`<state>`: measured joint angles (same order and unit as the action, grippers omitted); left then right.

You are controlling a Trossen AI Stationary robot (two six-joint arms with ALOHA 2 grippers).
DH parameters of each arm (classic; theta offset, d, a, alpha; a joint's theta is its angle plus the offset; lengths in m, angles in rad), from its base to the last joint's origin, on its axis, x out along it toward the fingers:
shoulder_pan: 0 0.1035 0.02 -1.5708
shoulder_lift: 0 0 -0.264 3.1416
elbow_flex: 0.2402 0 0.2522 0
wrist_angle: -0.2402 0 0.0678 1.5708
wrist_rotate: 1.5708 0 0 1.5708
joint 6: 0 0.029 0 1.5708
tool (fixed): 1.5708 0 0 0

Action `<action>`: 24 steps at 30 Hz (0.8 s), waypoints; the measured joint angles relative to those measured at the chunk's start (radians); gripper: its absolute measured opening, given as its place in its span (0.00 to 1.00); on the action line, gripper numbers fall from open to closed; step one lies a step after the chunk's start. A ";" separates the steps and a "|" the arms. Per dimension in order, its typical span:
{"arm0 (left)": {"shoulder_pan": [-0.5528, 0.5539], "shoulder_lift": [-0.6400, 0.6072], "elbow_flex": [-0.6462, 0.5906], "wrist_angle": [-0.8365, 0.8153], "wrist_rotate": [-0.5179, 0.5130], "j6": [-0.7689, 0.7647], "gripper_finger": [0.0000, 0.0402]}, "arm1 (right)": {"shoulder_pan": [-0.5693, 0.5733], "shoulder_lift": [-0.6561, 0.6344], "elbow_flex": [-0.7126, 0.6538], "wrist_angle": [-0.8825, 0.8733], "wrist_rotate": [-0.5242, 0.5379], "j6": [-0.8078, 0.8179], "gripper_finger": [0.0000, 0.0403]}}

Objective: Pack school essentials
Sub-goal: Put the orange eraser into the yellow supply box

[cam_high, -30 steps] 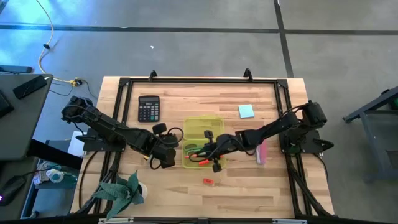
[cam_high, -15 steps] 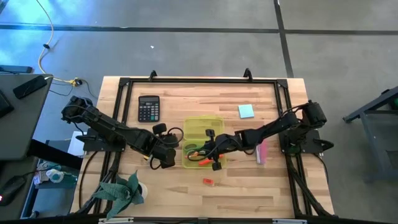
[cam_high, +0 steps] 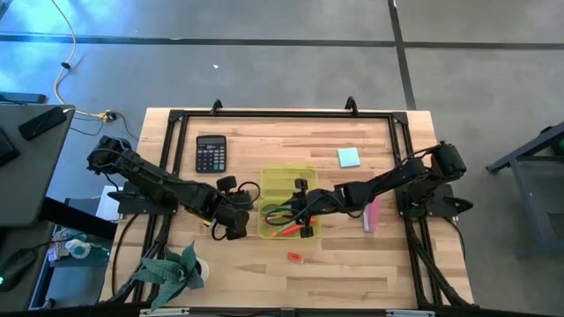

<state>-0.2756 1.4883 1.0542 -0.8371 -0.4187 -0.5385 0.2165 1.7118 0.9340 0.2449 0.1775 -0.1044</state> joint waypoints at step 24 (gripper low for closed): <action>0.000 0.000 0.000 0.001 -0.001 -0.002 0.21 | 0.247 -0.154 0.101 -0.279 0.027 0.312 0.37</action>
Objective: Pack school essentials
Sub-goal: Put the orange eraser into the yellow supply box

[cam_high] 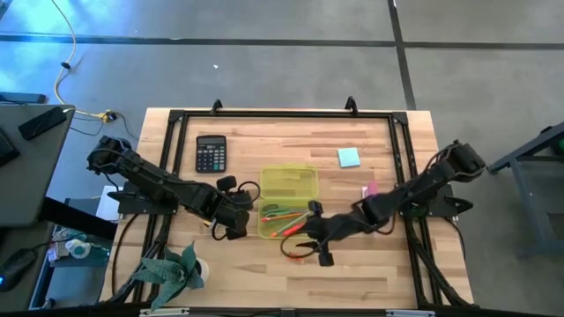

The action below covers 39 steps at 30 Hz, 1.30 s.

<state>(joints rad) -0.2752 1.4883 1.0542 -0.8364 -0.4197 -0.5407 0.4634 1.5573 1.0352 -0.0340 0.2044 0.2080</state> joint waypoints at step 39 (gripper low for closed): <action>0.000 0.000 0.000 0.003 0.027 -0.163 0.21 | 0.048 0.455 0.384 -0.452 -0.160 0.178 0.54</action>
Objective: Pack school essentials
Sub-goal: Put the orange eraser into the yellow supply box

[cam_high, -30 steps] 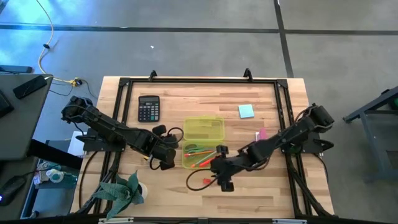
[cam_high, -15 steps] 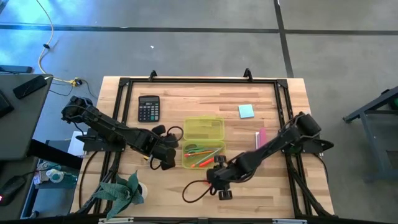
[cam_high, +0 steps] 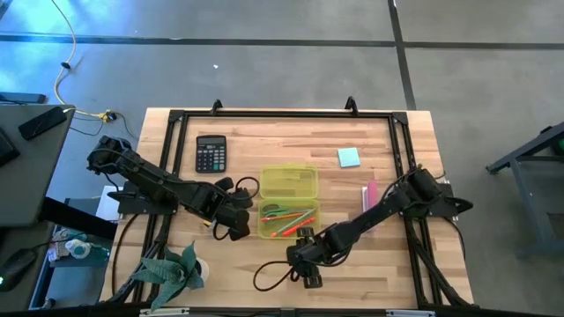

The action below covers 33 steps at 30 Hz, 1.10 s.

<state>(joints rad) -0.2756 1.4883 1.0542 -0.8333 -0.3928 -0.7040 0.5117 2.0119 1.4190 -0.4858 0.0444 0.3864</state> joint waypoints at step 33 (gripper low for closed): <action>0.000 0.000 0.000 0.002 -0.003 0.000 0.21 | -0.002 0.108 0.004 -0.028 0.116 0.111 0.55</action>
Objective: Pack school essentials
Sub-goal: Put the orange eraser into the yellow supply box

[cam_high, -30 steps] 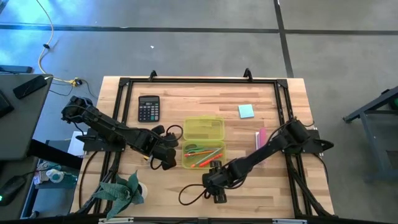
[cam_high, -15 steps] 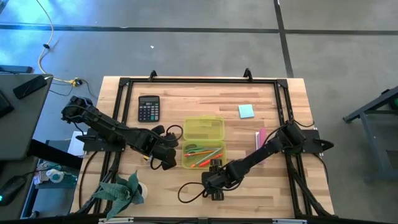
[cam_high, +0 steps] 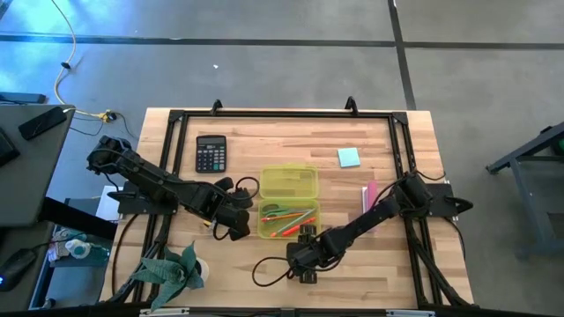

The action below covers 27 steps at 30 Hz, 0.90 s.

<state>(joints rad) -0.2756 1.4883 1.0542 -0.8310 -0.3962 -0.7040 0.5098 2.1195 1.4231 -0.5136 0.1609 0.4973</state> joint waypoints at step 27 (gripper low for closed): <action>0.000 0.000 0.000 -0.001 0.000 0.010 0.21 | 0.000 -0.004 -0.004 -0.011 -0.057 -0.008 0.13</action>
<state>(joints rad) -0.2754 1.4879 1.0542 -0.8324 -0.3959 -0.6936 0.5102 2.1159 1.4193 -0.5243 0.1043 0.4896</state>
